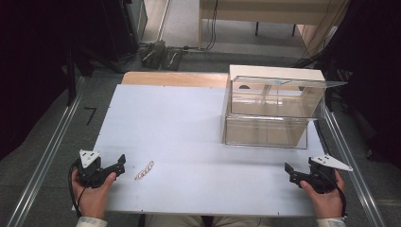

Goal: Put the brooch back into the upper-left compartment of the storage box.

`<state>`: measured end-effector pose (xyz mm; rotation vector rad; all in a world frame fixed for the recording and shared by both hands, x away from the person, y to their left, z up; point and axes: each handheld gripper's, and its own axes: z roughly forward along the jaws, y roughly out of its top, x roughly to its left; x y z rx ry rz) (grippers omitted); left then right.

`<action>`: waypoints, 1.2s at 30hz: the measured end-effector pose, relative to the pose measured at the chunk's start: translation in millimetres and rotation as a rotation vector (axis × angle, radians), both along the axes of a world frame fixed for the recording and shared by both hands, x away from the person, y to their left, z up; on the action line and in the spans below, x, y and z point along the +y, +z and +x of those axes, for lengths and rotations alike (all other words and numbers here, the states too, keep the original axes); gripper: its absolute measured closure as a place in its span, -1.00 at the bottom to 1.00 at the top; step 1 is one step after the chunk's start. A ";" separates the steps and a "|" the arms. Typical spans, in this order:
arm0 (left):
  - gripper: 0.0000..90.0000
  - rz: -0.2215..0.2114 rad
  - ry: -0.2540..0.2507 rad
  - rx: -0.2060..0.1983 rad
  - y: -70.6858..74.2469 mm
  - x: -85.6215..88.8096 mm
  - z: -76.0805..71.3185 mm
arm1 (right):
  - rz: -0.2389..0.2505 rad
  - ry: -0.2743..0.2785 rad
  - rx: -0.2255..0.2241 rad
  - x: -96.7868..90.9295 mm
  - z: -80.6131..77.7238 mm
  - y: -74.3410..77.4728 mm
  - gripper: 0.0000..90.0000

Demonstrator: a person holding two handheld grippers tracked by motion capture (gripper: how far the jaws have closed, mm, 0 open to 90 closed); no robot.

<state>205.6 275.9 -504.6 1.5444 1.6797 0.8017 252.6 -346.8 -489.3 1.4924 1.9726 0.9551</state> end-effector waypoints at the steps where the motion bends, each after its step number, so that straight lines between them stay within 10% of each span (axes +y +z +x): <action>1: -0.83 0.000 0.000 -0.001 -0.1 -0.5 -0.2 | 0.000 0.001 0.000 0.1 0.1 0.1 -0.90; 36: -0.73 -0.007 -0.132 0.031 -7.4 -27.3 -5.4 | 0.004 0.001 0.009 1.7 1.6 -0.2 -0.90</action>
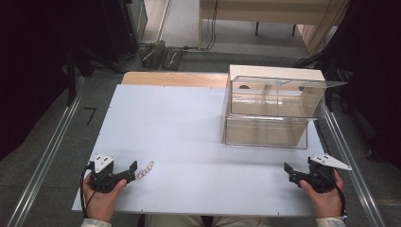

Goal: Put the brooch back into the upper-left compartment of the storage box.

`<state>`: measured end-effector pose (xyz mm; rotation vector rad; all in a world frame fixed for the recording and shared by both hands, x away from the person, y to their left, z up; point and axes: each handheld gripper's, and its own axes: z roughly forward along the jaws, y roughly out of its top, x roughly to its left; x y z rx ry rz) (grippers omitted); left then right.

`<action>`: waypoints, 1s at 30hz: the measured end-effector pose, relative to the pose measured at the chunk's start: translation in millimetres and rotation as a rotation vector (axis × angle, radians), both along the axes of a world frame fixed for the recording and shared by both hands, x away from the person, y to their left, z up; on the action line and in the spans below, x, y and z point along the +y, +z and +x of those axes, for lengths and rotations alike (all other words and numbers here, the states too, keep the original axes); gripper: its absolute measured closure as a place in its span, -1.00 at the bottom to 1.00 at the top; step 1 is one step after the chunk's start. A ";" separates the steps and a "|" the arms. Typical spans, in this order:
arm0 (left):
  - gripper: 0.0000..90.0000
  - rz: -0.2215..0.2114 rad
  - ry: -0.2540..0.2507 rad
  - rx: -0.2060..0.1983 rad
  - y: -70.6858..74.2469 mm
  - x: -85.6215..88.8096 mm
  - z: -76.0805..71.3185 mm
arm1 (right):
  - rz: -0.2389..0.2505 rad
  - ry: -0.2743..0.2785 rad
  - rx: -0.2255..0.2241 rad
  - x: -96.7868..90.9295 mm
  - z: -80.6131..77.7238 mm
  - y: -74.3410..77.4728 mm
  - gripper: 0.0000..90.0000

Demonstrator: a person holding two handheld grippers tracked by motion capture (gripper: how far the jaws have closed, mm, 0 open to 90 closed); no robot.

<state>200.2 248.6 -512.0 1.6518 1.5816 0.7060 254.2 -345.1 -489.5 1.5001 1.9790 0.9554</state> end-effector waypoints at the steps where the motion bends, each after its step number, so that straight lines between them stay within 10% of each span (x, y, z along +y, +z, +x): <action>1: -0.73 0.000 -0.006 0.002 -0.3 -1.0 -0.2 | -0.001 0.002 -0.002 0.1 0.2 0.0 -0.90; 30: -0.45 0.061 -0.138 0.026 -1.9 -31.0 -4.5 | 0.001 0.000 0.000 0.7 0.5 -0.1 -0.90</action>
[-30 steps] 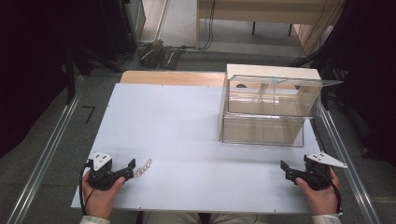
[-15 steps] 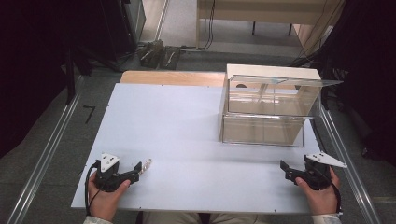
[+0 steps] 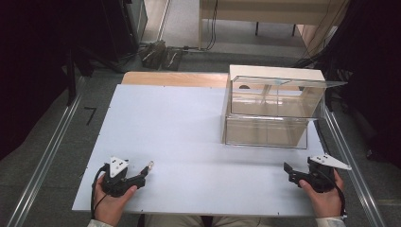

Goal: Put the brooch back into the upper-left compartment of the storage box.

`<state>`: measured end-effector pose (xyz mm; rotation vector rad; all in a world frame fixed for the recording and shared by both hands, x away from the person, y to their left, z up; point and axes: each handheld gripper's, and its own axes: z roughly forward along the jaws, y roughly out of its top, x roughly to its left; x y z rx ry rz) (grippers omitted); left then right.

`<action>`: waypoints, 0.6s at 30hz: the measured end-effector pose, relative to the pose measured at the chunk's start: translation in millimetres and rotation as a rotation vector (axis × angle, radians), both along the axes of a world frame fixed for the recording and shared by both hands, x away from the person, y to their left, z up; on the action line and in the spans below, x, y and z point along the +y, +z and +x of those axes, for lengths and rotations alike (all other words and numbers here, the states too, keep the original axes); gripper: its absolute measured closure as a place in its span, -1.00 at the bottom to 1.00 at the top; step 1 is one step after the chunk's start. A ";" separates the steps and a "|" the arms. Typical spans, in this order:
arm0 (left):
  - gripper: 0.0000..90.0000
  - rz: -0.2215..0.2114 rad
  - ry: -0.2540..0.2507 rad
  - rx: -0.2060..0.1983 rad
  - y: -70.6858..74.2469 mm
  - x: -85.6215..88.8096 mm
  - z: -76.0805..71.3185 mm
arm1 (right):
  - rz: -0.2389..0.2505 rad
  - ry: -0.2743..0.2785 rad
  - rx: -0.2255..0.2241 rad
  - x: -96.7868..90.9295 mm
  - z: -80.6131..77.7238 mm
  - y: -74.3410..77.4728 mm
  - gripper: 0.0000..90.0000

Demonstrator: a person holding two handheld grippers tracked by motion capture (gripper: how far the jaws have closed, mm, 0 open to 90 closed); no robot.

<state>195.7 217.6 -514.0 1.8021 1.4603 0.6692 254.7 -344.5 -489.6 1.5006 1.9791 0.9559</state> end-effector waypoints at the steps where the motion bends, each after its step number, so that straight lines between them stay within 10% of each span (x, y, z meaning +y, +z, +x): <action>1: -0.40 0.002 0.001 0.001 -0.5 -0.7 0.1 | -0.001 0.000 0.000 -0.1 0.0 0.0 -0.90; 18: 0.04 0.025 -0.086 0.027 -3.8 -9.2 -0.5 | -0.002 0.000 0.002 -0.2 0.1 -0.2 -0.90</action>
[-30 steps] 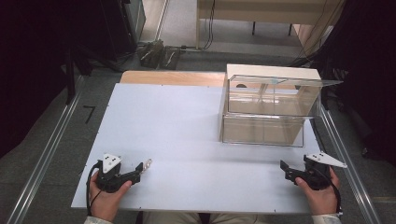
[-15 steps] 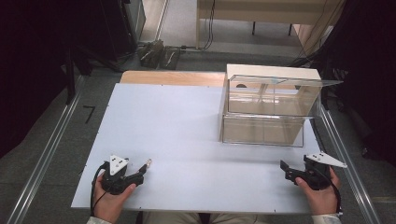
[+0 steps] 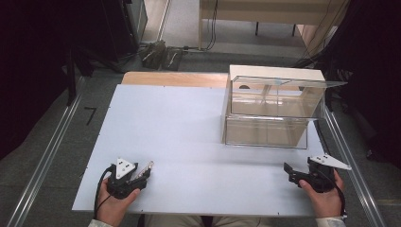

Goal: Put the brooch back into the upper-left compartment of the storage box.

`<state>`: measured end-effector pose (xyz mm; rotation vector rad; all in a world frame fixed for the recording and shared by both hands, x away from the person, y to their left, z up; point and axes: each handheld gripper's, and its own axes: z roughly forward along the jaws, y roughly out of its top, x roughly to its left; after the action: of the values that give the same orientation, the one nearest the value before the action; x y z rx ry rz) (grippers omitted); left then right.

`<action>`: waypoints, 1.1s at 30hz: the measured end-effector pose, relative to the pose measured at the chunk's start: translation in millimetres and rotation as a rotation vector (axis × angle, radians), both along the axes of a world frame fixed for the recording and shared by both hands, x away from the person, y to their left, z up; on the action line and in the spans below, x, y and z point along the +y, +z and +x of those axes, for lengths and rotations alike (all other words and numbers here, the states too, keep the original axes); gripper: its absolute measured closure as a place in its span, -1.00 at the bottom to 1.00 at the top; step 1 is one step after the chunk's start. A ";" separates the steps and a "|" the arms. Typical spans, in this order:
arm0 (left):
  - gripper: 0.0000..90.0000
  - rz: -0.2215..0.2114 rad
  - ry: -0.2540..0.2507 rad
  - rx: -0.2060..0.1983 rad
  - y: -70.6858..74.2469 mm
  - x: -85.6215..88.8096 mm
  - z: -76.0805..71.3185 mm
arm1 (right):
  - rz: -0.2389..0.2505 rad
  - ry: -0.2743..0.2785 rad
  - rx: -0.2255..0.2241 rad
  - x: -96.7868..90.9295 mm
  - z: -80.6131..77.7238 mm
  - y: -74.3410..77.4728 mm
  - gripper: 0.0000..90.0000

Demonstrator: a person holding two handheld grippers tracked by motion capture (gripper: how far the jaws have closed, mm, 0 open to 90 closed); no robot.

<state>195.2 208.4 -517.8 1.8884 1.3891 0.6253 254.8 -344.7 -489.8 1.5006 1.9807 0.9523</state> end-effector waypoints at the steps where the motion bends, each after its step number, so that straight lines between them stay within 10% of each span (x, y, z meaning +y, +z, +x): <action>1: 0.05 0.005 -0.003 0.003 0.1 -0.3 -0.2 | 0.000 0.000 0.000 0.0 0.0 0.0 -0.90; 20: 0.75 0.034 -0.069 0.000 -0.3 -4.6 -1.8 | -0.002 0.002 0.006 0.4 0.3 -0.4 -0.90; 33: 0.78 -0.024 -0.075 -0.028 5.0 2.9 -2.2 | -0.001 0.006 0.006 0.1 0.4 -0.5 -0.90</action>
<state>193.0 211.3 -512.8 1.8963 1.2963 0.5929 255.3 -344.6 -490.2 1.4995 1.9908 0.9500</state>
